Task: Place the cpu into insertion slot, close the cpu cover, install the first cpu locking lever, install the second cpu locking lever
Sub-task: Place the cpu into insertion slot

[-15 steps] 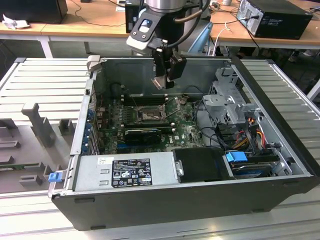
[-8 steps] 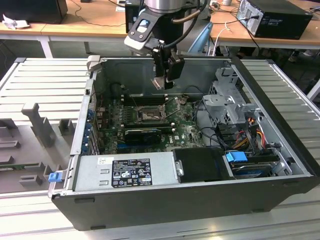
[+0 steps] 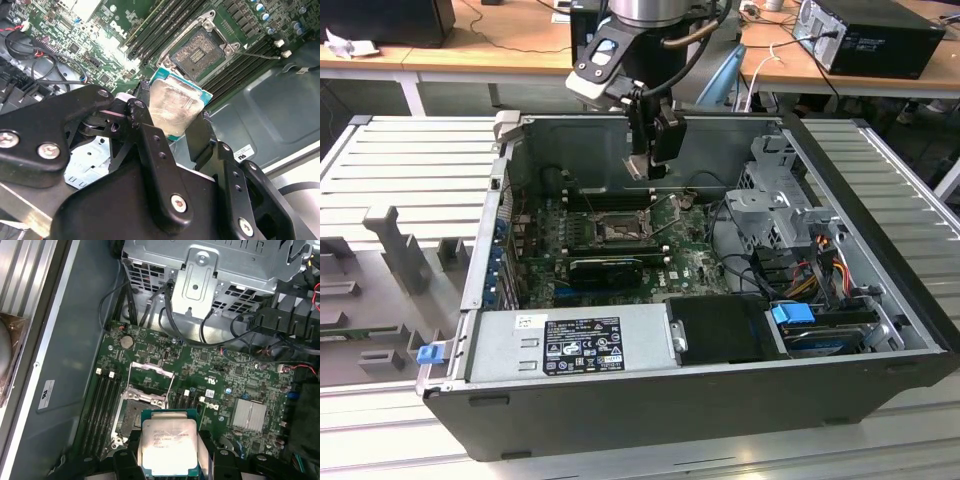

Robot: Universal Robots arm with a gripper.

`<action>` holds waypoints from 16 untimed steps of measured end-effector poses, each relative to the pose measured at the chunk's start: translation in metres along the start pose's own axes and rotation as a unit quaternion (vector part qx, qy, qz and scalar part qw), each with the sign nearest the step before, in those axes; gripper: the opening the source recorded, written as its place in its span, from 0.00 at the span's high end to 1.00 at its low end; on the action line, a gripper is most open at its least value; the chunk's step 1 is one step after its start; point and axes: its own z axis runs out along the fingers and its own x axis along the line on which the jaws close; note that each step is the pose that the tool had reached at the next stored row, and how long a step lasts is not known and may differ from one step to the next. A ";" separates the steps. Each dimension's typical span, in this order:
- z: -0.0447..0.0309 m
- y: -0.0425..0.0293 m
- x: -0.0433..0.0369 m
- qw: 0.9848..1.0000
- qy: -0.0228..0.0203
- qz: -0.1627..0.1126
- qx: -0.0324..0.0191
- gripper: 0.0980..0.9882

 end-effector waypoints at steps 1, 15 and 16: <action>0.0001 0.0000 0.0000 1.000 0.000 0.003 0.000 0.52; 0.0032 -0.0003 0.0000 0.999 -0.004 0.045 -0.001 0.52; 0.0037 -0.0004 0.0000 0.999 -0.005 0.050 -0.001 0.52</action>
